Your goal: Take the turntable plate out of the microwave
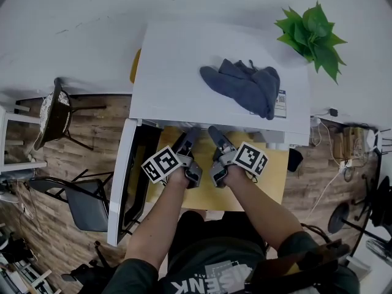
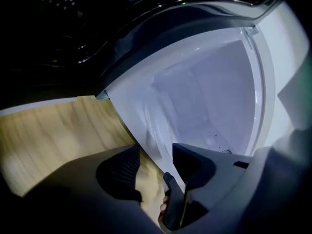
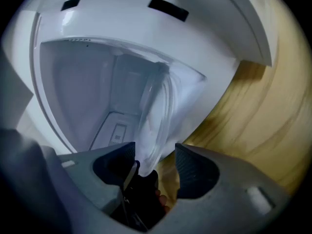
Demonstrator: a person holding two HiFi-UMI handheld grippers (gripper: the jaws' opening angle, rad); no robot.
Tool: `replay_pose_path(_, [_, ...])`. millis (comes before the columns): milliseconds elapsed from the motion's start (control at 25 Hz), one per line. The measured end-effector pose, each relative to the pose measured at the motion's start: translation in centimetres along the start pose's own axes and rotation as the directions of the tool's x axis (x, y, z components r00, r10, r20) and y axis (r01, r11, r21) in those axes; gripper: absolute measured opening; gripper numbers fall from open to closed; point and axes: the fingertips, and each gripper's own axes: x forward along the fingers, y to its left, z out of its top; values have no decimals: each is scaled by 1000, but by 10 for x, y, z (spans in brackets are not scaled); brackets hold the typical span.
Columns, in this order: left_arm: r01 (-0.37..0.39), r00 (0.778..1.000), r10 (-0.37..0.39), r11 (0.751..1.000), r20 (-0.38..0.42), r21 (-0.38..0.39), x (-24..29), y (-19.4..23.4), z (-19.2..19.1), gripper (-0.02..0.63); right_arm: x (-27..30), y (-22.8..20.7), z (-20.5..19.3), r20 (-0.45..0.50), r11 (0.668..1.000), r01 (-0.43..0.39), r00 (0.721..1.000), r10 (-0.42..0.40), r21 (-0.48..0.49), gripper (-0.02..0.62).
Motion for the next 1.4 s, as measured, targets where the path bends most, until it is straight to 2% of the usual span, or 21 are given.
replay_pose_path(160, [8,1000,-8,1000,-10,-7,7,0,1,201,6,-2,3,14,995,5,1000,-6,103,238])
replay_pose_path(280, [0,1000,-1,1000,-8,-8,10,1,2,201,9,-9,3,10,985,58,998,-60,161,212])
replay_pose_path(360, [-9,1000,9,1000,0,-15,11,3,2,196,9,-13,2,11,980,90,996,-94,180,184])
replay_pose_path(680, [-7,1000,9,996,24,-90,17,2,2,193,11,-17,4,27,961,110,992,-121,254,181])
replay_pose_path(880, [17,1000,-14,993,27,-114,14,-1,0,164,9,-14,1,10,965,100,994,-105,243,164])
replay_pose_path(1000, [34,999,-31,996,30,-85,10,-9,-3,80,6,-7,-2,6,972,59,998,-62,227,85])
replay_pose_path(1240, [51,998,-47,990,28,-133,-4,-8,-15,71,-6,-7,-12,1,974,21,1000,-21,224,74])
replay_pose_path(1400, [70,997,-65,986,38,-154,-13,-7,-22,63,-12,-7,-18,-8,982,0,1000,2,188,72])
